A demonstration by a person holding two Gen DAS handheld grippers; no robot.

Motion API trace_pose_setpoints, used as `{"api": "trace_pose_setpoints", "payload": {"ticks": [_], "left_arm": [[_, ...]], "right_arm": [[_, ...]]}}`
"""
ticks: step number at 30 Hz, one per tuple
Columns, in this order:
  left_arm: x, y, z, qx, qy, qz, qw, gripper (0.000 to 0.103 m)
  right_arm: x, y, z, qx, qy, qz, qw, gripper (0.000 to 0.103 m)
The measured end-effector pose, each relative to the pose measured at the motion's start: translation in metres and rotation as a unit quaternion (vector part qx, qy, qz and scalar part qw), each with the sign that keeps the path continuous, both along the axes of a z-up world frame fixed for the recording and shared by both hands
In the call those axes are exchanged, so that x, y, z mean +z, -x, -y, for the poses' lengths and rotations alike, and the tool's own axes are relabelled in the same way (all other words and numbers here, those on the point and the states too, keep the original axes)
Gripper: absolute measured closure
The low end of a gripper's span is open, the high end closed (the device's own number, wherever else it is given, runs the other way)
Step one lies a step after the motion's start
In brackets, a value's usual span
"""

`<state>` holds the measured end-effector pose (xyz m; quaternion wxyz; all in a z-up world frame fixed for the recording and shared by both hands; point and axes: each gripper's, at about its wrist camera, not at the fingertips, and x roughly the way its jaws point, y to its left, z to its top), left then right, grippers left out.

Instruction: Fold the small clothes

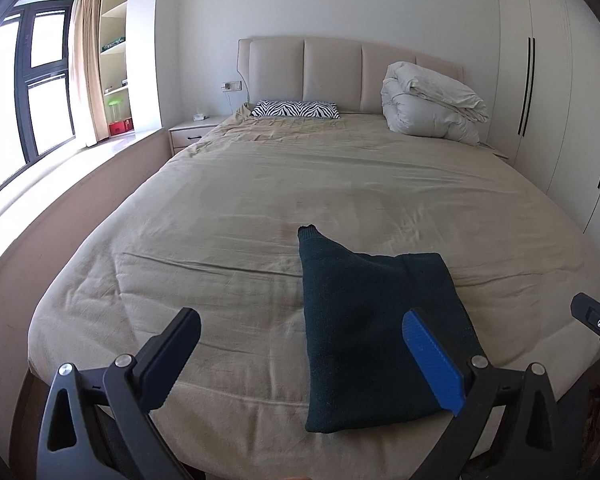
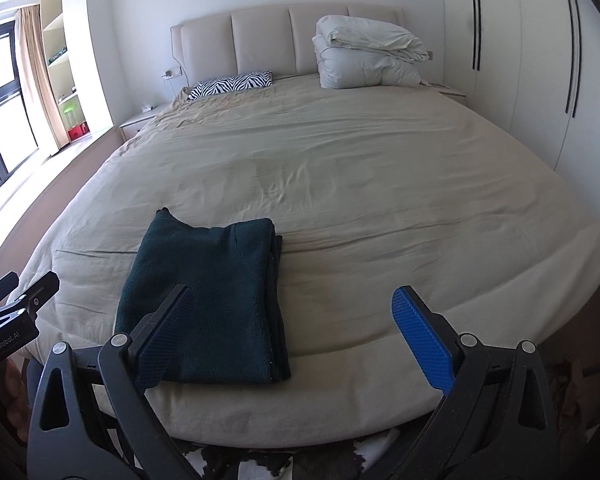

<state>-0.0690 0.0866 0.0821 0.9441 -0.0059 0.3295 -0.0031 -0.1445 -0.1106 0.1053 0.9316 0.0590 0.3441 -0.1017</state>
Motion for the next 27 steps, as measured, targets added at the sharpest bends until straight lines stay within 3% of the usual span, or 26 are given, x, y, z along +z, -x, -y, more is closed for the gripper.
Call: {"api": "trace_pose_setpoints", "payload": {"ticks": [15, 27], "left_arm": [[-0.052, -0.019, 0.0, -0.016, 0.023, -0.066, 0.9974, 0.0], [-0.061, -0.021, -0.001, -0.006, 0.02, -0.074, 0.9971, 0.0]], "right_arm": [[-0.051, -0.045, -0.02, 0.019, 0.02, -0.053, 0.998, 0.003], [-0.065, -0.051, -0.017, 0.013, 0.021, -0.065, 0.998, 0.003]]}}
